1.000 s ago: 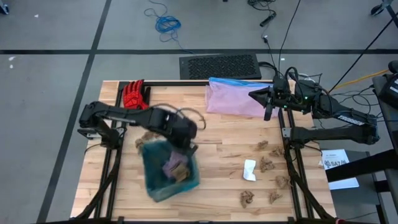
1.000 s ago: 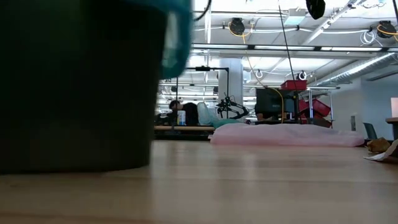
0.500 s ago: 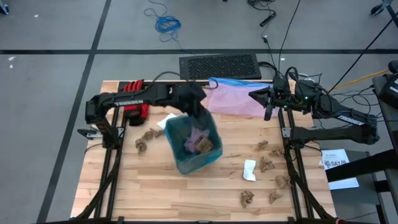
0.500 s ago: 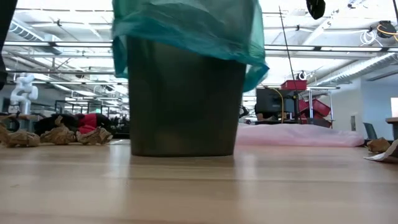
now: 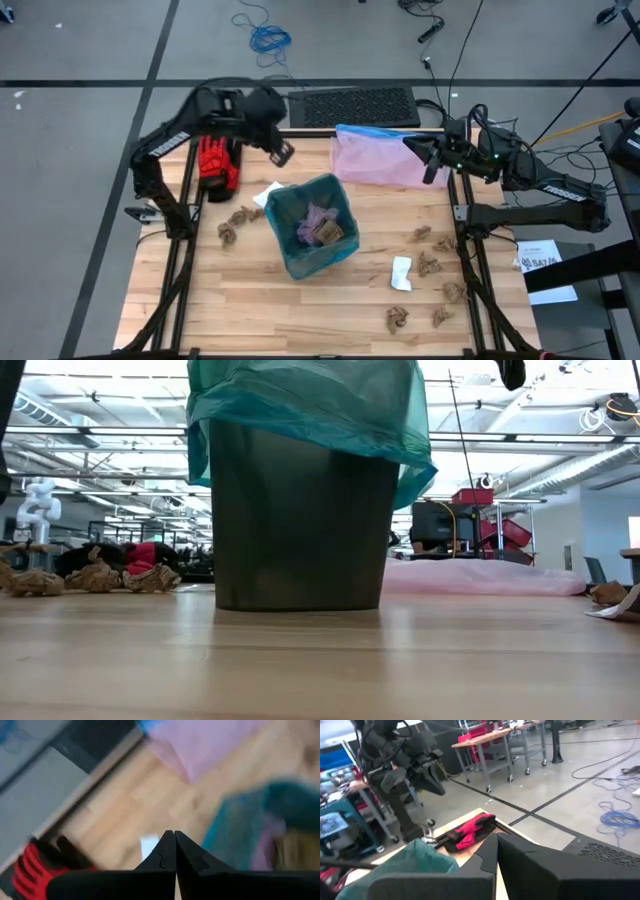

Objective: Place trash/remove bag and relplace
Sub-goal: Move the black trash bin to the center of the table

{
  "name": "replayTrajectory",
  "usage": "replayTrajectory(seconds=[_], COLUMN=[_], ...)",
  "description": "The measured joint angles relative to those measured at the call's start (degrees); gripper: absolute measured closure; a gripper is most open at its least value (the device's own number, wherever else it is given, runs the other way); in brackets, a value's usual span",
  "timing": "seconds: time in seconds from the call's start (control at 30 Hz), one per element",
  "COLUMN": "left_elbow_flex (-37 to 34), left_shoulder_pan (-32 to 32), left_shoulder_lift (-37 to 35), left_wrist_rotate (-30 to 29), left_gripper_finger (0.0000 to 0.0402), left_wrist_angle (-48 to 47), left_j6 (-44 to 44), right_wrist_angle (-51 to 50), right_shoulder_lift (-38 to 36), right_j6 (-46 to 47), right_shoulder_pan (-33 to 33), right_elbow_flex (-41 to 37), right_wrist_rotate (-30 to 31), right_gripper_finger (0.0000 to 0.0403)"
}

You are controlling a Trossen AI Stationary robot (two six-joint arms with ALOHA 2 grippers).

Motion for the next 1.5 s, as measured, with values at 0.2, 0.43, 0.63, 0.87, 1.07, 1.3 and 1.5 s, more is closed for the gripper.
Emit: replayTrajectory(seconds=[0.2,0.43,0.63,0.87,1.07,1.3,1.5], left_elbow_flex=[-7.9,-30.3,-52.2,-66.7,-69.1,-68.5,-68.5], left_shoulder_pan=[4.7,10.5,15.7,19.2,19.4,18.9,13.3], left_shoulder_lift=[-4.6,-10.6,-16.2,-14.3,-9.2,-5.2,-4.9], left_wrist_rotate=[0.5,6.6,18.1,27.3,24.3,31.6,26.8], left_gripper_finger=[0.0402,0.0402,0.0402,0.0402,0.0401,0.0351,0.0274], left_wrist_angle=[-1.2,5.9,21.0,29.7,34.7,39.7,39.3], left_j6=[1.8,3.8,5.1,13.0,19.7,21.0,21.0], right_wrist_angle=[0.6,0.7,0.7,1.0,2.3,6.5,7.5], right_shoulder_lift=[0.7,2.1,3.8,6.6,9.0,10.7,11.0], right_j6=[3.4,8.1,10.9,16.5,20.4,21.2,21.1], right_shoulder_pan=[-0.3,-0.6,-0.6,-0.6,-0.6,-0.6,-0.6], right_elbow_flex=[0.0,0.0,0.0,0.0,0.0,0.0,0.0], right_wrist_rotate=[1.8,2.3,2.3,2.2,2.1,2.0,2.0], right_gripper_finger=[0.0403,0.0403,0.0403,0.0403,0.0403,0.0403,0.0403])
